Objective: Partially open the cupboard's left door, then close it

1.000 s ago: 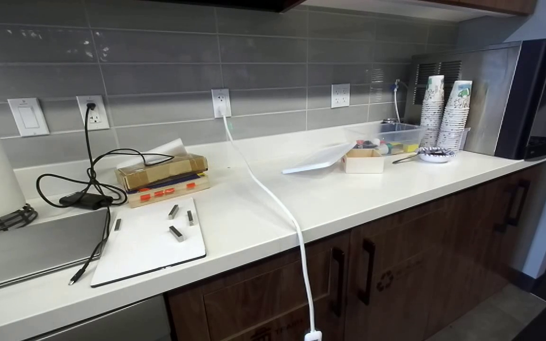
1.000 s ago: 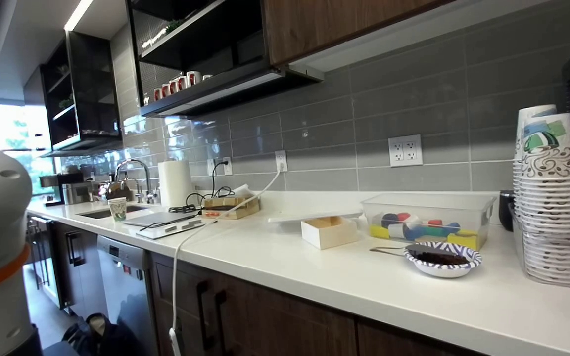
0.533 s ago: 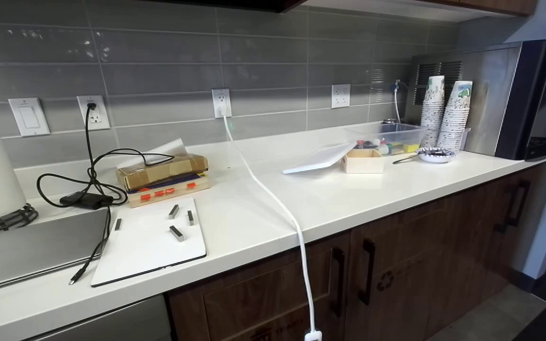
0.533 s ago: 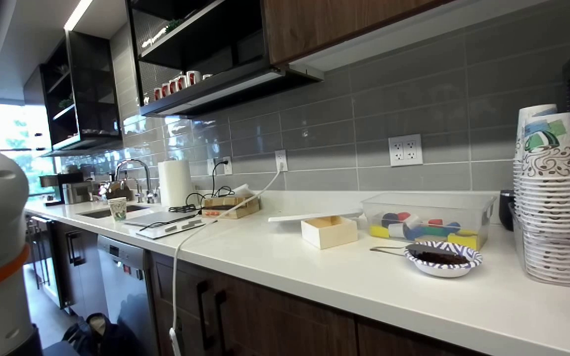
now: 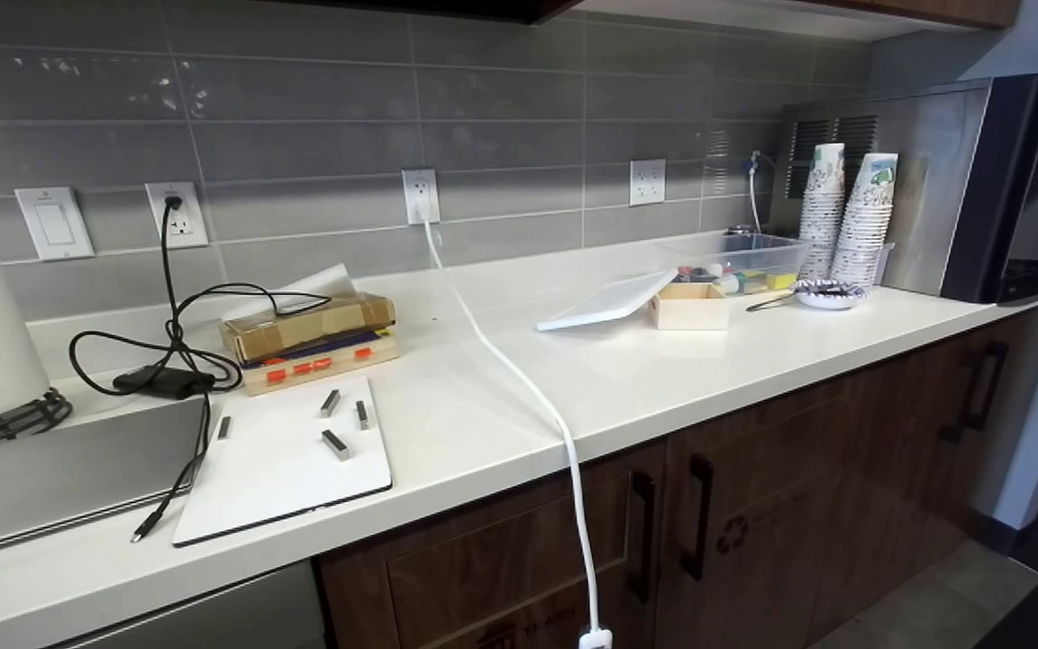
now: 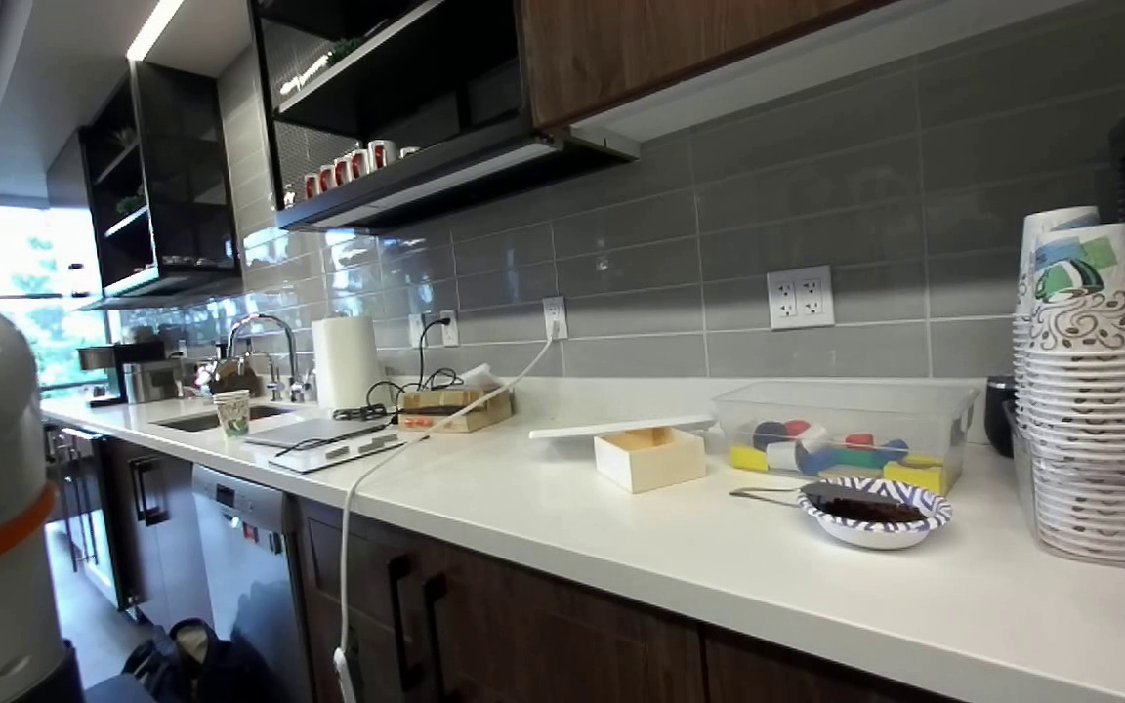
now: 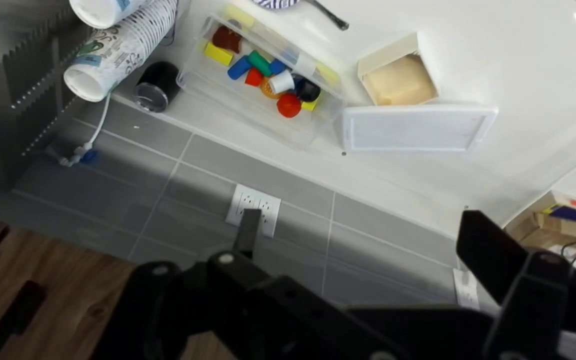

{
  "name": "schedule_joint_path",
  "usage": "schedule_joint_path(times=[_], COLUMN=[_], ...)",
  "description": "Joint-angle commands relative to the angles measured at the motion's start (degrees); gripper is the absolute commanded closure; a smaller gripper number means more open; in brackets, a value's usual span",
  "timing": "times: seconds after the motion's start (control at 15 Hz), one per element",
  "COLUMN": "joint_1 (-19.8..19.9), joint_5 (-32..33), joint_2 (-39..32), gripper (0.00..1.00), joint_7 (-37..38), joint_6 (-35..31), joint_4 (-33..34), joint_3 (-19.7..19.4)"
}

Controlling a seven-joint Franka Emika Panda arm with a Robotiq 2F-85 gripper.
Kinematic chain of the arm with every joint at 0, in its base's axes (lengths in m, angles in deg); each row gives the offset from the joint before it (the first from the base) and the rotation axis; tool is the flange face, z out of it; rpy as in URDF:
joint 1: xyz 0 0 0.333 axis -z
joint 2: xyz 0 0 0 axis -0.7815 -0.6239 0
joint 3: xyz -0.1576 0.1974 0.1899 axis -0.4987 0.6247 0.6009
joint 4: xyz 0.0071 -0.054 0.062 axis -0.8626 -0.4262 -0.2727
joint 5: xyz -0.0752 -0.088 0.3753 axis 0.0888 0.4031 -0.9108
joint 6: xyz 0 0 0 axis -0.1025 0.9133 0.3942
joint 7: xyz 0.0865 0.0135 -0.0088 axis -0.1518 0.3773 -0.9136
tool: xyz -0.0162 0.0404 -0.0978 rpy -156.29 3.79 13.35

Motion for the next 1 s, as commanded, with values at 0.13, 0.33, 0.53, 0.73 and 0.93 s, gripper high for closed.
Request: schedule_joint_path(times=[0.13, 0.33, 0.53, 0.73, 0.93], joint_1=[7.4, 11.9, 16.7, 19.5, 19.7], joint_5=[-22.1, -32.1, -27.4, -27.3, -27.3], joint_2=[-8.3, -11.4, -7.7, -7.9, -7.9], gripper=[0.00, 0.00, 0.00, 0.00, 0.00], joint_7=[6.2, 6.4, 5.0, 4.9, 4.9], joint_6=[-2.4, -2.7, -2.4, -2.4, -2.4], joint_4=[8.0, 9.6, 5.4, 5.5, 5.6], joint_3=[-6.9, -7.7, 1.5, 4.7, 5.0])
